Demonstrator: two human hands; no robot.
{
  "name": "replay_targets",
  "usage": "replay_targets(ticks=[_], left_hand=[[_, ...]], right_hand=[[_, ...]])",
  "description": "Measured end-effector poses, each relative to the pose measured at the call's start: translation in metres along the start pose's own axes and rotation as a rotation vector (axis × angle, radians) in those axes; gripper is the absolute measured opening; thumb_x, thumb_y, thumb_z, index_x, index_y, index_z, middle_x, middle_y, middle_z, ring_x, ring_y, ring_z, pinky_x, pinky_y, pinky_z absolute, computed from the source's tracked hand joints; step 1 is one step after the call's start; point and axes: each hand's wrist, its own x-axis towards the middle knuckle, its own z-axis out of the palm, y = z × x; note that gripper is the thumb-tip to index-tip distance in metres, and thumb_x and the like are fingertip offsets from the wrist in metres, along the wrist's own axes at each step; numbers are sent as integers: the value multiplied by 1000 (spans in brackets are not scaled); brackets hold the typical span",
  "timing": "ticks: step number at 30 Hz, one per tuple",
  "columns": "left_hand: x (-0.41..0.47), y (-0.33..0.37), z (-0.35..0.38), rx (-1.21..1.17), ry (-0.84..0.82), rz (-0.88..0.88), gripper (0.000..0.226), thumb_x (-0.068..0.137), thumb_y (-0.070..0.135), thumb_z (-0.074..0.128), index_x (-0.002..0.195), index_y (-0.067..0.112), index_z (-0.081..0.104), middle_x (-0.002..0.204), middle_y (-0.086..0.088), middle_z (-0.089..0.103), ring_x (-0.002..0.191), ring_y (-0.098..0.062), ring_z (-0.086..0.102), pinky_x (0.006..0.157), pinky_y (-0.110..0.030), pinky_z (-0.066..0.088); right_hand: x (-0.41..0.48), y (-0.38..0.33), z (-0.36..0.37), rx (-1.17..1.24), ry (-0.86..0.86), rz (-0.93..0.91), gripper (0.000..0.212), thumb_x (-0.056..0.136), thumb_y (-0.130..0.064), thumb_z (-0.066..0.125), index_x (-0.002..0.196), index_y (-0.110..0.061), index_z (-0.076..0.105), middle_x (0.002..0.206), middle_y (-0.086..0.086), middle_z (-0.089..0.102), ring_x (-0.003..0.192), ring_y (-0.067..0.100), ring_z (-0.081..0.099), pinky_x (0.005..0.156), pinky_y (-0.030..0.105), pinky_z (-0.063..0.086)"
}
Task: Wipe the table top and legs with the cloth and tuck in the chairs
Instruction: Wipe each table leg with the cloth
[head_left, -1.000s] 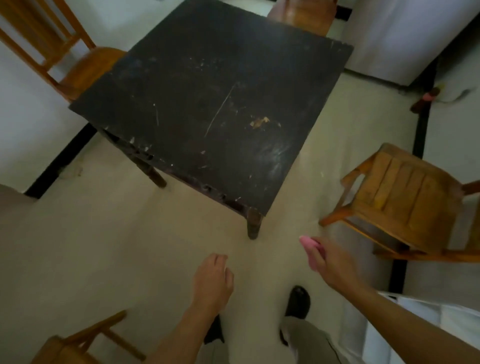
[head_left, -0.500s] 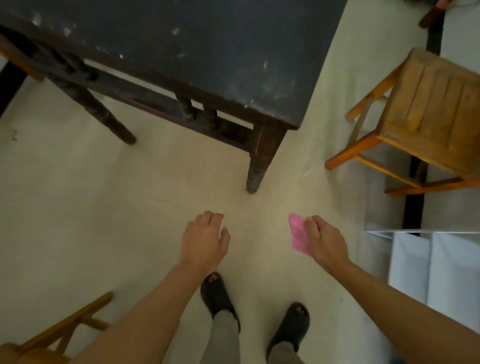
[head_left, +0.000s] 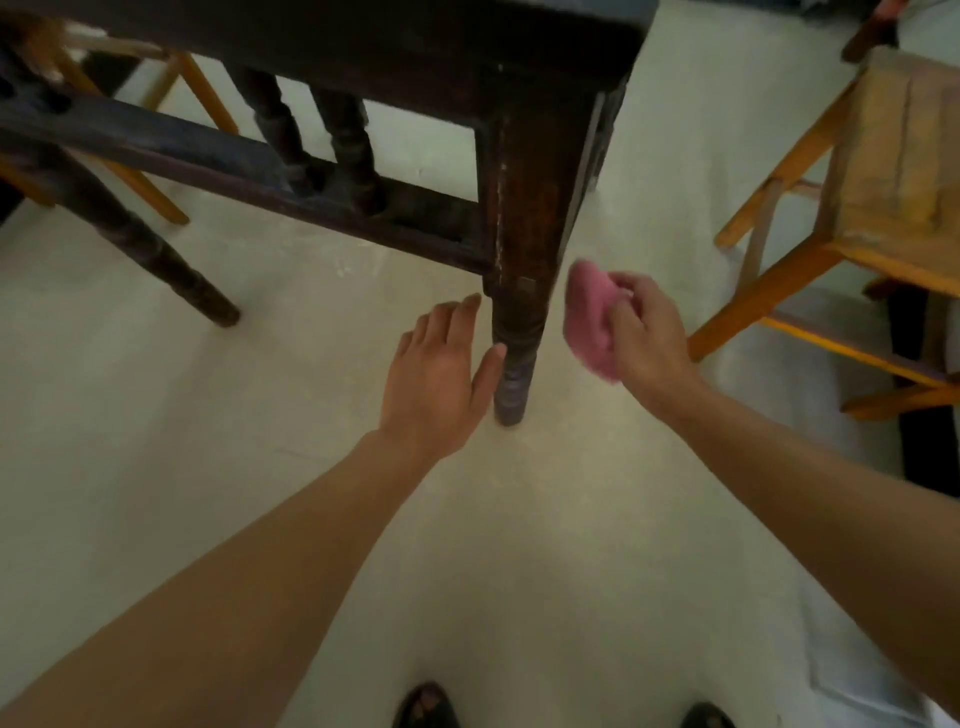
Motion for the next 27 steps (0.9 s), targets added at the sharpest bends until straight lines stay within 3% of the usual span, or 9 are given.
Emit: replay_targets(ticks=[5, 9, 11, 14, 18, 19, 21, 24, 27], left_hand=[[16, -14, 46, -113, 102, 89, 53, 100, 42, 35, 141, 8, 36, 127, -11, 59, 106, -25, 63, 87, -31, 50], [23, -18, 77, -189, 218, 151, 56, 101, 37, 36, 146, 8, 22, 120, -10, 64, 95, -25, 67, 80, -31, 54], [24, -20, 86, -197, 256, 159, 59, 100, 37, 35, 149, 9, 18, 120, -10, 63, 93, -24, 67, 78, -27, 50], [27, -22, 98, -172, 316, 150, 59, 101, 35, 36, 151, 13, 13, 123, -9, 62, 87, -15, 62, 73, -20, 42], [27, -24, 108, -150, 361, 122, 59, 101, 30, 38, 152, 23, 8, 118, -4, 63, 80, -3, 52, 65, -8, 35], [26, -25, 108, -142, 373, 129, 59, 101, 27, 40, 152, 24, 10, 117, -4, 64, 79, -3, 52, 65, -9, 36], [23, -23, 103, -119, 375, 117, 59, 100, 20, 42, 151, 24, 14, 120, -2, 63, 81, -4, 52, 70, -14, 39], [19, -18, 88, -60, 387, 72, 48, 99, 21, 45, 145, 22, 32, 122, 0, 62, 92, -9, 57, 82, -24, 45], [24, -15, 74, 26, 525, 94, 34, 97, 29, 47, 128, 17, 52, 124, -2, 60, 109, -18, 58, 94, -35, 50]], right_hand=[[10, 10, 31, 188, -12, -271, 34, 99, -19, 51, 132, -22, 46, 113, -7, 58, 94, 11, 63, 77, 26, 58], [17, 105, 38, -401, -389, -479, 23, 93, -39, 57, 110, -23, 60, 96, -5, 62, 83, 12, 64, 73, 31, 57], [40, 133, 33, -411, -289, -453, 14, 91, -23, 63, 105, -26, 63, 96, 0, 64, 80, 13, 65, 68, 30, 57], [69, 110, 30, 6, 41, -530, 18, 92, -10, 60, 104, -24, 56, 90, -9, 58, 79, 1, 58, 62, 13, 48], [55, 64, 53, 451, 28, -723, 17, 93, -6, 59, 96, -22, 54, 99, -3, 59, 91, 10, 63, 73, 25, 58], [45, 72, 61, 407, 25, -779, 19, 91, -5, 61, 95, -22, 54, 102, -2, 58, 92, 9, 63, 73, 25, 58], [33, 107, 70, -53, -34, -837, 20, 88, -5, 62, 97, -22, 59, 102, -6, 55, 89, 6, 58, 76, 20, 53], [27, 157, 56, -541, -311, -662, 23, 89, -8, 58, 86, -31, 59, 90, -9, 55, 84, 13, 58, 67, 18, 44], [32, 141, 35, -36, -107, -503, 15, 93, -12, 60, 95, -27, 58, 86, -8, 60, 75, 16, 65, 61, 22, 51]])
